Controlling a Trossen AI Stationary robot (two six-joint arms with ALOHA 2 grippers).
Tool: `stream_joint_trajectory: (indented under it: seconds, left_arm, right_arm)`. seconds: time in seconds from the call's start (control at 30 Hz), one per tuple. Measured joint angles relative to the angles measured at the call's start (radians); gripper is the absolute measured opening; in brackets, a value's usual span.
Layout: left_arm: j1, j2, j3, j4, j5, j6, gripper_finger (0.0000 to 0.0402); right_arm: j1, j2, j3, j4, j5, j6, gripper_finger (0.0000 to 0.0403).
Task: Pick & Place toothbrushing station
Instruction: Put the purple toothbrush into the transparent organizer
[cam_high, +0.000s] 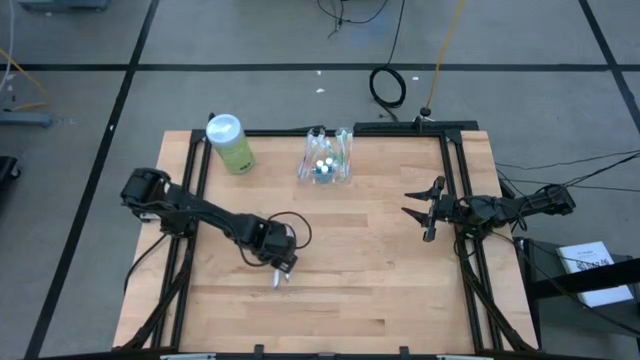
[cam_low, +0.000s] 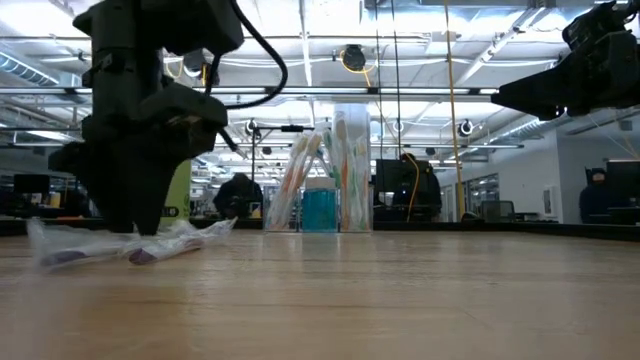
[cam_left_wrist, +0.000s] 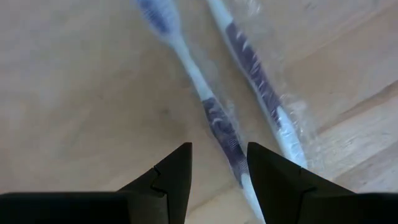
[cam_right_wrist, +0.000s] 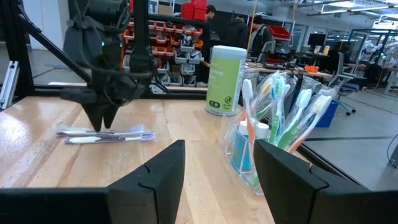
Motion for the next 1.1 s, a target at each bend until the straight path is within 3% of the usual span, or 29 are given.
stream_joint_trajectory:
  seconds: [0.2, 0.57, 0.77, 1.1]
  left_arm:
    - [-0.005, 0.022, 0.000, 0.017, 0.053, -0.064, 0.0159]
    - [-0.006, 0.022, 0.000, -0.085, 0.018, -0.118, 0.0159]
    - [-0.005, 0.022, 0.000, -0.050, 0.003, -0.117, 0.0156]
    - [0.014, 0.097, 0.006, -0.052, 0.053, -0.080, 0.0079]
  right_arm:
    - [0.000, 0.000, 0.000, 0.000, 0.000, 0.000, 0.0183]
    - [0.000, 0.000, 0.000, 0.000, 0.000, 0.000, 0.0183]
    - [0.000, 0.000, 0.000, 0.000, 0.000, 0.000, 0.0183]
    - [0.000, 0.000, 0.000, 0.000, 0.000, 0.000, 0.0183]
